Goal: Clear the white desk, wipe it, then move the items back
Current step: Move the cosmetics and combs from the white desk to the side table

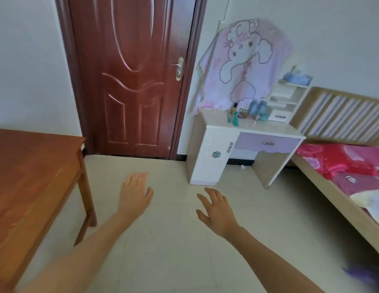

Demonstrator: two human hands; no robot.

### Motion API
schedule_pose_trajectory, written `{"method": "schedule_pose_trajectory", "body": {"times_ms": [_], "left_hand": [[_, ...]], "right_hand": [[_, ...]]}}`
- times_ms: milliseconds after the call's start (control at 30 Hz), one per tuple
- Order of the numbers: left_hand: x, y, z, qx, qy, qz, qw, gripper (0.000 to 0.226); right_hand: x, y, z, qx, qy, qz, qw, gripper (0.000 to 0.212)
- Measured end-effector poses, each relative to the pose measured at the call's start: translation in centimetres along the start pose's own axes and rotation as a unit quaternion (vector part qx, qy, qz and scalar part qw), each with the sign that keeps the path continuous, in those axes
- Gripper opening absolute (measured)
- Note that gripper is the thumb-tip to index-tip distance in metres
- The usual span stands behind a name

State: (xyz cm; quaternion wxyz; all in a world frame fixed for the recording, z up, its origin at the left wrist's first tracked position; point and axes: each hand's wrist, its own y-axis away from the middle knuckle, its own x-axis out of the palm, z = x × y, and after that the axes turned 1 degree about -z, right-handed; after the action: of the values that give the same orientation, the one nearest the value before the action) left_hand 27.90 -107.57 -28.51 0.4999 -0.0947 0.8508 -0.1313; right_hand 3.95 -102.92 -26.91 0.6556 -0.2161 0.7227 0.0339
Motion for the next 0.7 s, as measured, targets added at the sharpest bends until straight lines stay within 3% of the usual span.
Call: {"method": "schedule_pose_trajectory", "body": {"times_ms": [67,167,367,700], "left_hand": [[1.3,0.4,-4.5,0.037,0.014,0.007,0.999,0.05],[2.6,0.0,-10.7,0.098,0.028,0.004,0.995,0.041],[3.6,-2.5,-20.1,0.183,0.066,-0.019,0.981,0.038],[5.7,-13.6,-25.2,0.222,0.058,-0.049,0.972,0.042]], "right_hand": [[-1.0,3.1,-3.4,0.015,0.019,-0.006,1.0,0.048],[-2.9,6.4,-8.0,0.054,0.019,-0.022,0.998,0.049],[-5.7,8.0,-16.7,0.149,-0.011,-0.039,0.988,0.051],[-8.2,1.8,-27.1,0.168,0.04,-0.082,0.981,0.051]]}}
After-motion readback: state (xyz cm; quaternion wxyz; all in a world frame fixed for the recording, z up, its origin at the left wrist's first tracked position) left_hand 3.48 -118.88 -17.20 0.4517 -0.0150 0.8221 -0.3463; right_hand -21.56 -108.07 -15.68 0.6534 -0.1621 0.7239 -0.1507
